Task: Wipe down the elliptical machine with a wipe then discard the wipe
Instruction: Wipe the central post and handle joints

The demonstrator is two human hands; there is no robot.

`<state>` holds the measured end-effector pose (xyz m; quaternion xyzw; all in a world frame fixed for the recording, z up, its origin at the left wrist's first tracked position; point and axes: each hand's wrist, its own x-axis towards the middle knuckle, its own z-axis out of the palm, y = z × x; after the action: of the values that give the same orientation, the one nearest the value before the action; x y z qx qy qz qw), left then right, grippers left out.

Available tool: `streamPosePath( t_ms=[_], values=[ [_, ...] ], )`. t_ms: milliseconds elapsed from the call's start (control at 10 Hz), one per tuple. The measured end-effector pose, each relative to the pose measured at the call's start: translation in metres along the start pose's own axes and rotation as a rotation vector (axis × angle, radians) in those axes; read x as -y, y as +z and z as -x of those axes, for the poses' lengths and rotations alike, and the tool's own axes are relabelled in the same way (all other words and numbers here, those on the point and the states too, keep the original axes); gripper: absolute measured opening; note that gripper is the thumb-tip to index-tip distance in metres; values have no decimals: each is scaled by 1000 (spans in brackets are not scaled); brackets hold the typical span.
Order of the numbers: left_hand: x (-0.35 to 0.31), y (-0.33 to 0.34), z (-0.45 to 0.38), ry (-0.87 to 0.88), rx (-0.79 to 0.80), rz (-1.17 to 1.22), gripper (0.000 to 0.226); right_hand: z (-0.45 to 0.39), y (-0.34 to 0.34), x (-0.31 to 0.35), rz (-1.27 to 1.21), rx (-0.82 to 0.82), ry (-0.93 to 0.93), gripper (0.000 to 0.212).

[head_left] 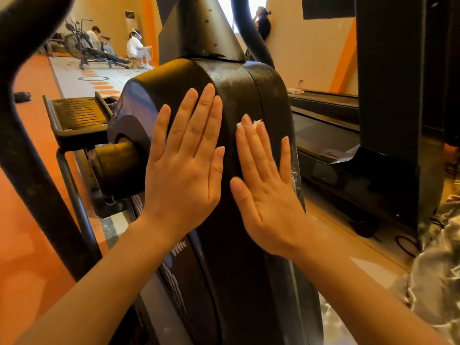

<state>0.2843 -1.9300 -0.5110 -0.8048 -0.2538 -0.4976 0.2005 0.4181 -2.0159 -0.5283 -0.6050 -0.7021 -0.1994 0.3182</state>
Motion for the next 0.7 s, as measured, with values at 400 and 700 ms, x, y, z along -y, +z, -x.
streamPosePath(
  t_ms=[400, 700],
  values=[
    [-6, 4, 4, -46, -22, -13, 54, 7, 5, 19, -8, -25, 122, 62],
    [-8, 5, 6, -54, -26, -17, 55, 32, 8, -13, -78, -5, 281, 62]
  ],
)
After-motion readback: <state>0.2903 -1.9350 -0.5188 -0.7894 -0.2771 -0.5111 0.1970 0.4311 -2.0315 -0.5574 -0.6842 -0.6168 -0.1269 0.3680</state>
